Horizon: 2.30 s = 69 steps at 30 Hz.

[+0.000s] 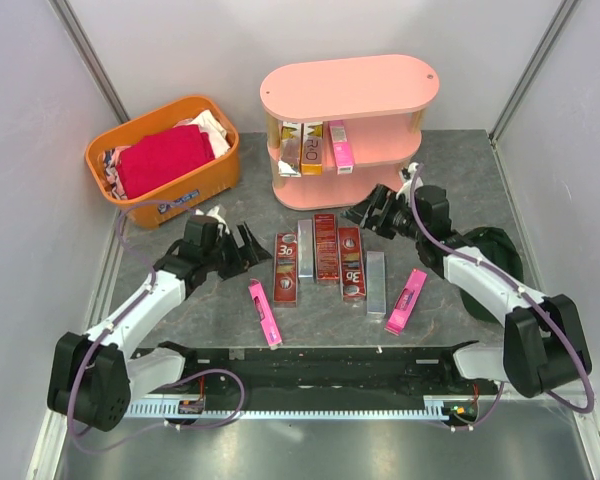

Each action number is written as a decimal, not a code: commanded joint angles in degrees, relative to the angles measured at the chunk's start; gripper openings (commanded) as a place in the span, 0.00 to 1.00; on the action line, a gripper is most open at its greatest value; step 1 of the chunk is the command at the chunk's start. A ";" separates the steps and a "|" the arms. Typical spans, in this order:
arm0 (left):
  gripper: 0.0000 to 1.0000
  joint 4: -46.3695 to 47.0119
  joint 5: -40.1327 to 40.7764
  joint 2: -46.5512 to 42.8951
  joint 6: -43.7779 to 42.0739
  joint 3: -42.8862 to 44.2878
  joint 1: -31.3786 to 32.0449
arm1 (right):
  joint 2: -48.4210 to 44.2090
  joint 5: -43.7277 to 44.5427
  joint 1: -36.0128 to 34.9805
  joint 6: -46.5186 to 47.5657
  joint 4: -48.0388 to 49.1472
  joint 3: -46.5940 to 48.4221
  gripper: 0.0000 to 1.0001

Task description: Place and organize the toothpastes onto the shelf

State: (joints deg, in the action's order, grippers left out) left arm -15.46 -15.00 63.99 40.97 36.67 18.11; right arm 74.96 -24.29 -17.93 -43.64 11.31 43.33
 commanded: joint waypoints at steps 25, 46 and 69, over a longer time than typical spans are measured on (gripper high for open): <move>0.60 -2.21 3.32 11.93 -1.07 -4.85 5.88 | -20.38 4.78 -5.44 0.13 -9.82 -11.25 0.98; 0.29 -0.72 -2.13 5.18 -2.39 17.73 5.18 | -9.30 -0.13 -6.67 1.81 -4.03 0.43 0.98; 0.21 59.93 0.42 3.68 34.61 2.62 -3.17 | 2.28 -13.23 -10.54 -25.61 40.71 -3.34 0.98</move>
State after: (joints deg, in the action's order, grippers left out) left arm 28.05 -15.05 65.01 67.48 39.00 14.96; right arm 74.48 -34.61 -27.27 -63.20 41.08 41.63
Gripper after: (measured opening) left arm 0.408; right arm 0.982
